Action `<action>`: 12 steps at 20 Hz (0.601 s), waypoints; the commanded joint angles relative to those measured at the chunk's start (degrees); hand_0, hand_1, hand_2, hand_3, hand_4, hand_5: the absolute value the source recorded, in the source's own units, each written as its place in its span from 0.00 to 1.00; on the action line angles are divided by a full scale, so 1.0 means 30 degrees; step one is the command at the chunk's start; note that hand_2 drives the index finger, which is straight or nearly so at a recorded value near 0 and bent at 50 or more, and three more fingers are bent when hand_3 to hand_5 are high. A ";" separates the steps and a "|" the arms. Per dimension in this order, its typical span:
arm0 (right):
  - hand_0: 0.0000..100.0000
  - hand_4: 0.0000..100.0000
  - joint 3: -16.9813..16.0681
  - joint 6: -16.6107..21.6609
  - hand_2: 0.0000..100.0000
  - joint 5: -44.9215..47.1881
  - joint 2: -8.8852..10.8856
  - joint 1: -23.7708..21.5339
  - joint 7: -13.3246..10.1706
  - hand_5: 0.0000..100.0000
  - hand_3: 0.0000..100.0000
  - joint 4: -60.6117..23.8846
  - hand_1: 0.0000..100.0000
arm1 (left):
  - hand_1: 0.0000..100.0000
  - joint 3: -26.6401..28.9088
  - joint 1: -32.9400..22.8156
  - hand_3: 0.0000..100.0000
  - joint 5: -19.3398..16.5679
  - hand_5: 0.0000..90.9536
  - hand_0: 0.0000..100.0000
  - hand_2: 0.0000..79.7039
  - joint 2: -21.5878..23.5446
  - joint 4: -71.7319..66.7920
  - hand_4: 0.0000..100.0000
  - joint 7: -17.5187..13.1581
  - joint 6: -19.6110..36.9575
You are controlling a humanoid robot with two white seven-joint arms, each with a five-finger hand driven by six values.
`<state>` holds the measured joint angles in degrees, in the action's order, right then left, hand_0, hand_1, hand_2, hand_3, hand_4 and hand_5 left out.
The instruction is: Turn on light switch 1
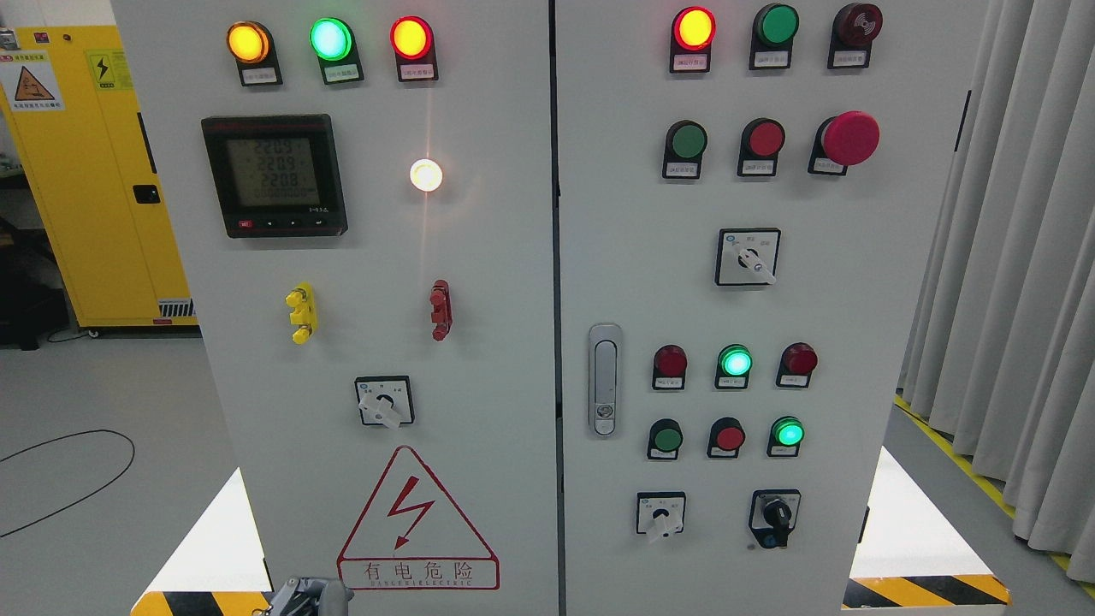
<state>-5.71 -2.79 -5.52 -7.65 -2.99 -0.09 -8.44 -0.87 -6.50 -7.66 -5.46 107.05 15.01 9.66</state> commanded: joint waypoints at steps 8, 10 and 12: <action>0.00 0.00 0.0000 -0.0008 0.04 -0.0006 0.0000 0.0000 0.0001 0.00 0.00 0.0000 0.50 | 0.00 0.4040 -0.4101 0.49 0.3226 0.00 0.18 0.20 0.1555 -0.8629 0.43 -0.3540 0.3864; 0.00 0.00 0.0000 -0.0008 0.04 -0.0006 0.0000 0.0000 0.0001 0.00 0.00 0.0000 0.50 | 0.01 0.3981 -0.4132 0.48 0.3403 0.00 0.18 0.20 0.1585 -1.1586 0.43 -0.3540 0.5561; 0.00 0.00 0.0000 -0.0008 0.04 -0.0006 0.0000 0.0000 0.0001 0.00 0.00 0.0000 0.50 | 0.02 0.3981 -0.4132 0.48 0.3404 0.02 0.18 0.20 0.1585 -1.4575 0.43 -0.3772 0.7407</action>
<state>-5.71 -2.79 -5.54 -7.65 -2.99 -0.09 -8.44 6.95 -16.70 0.44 -2.15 90.61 4.52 25.51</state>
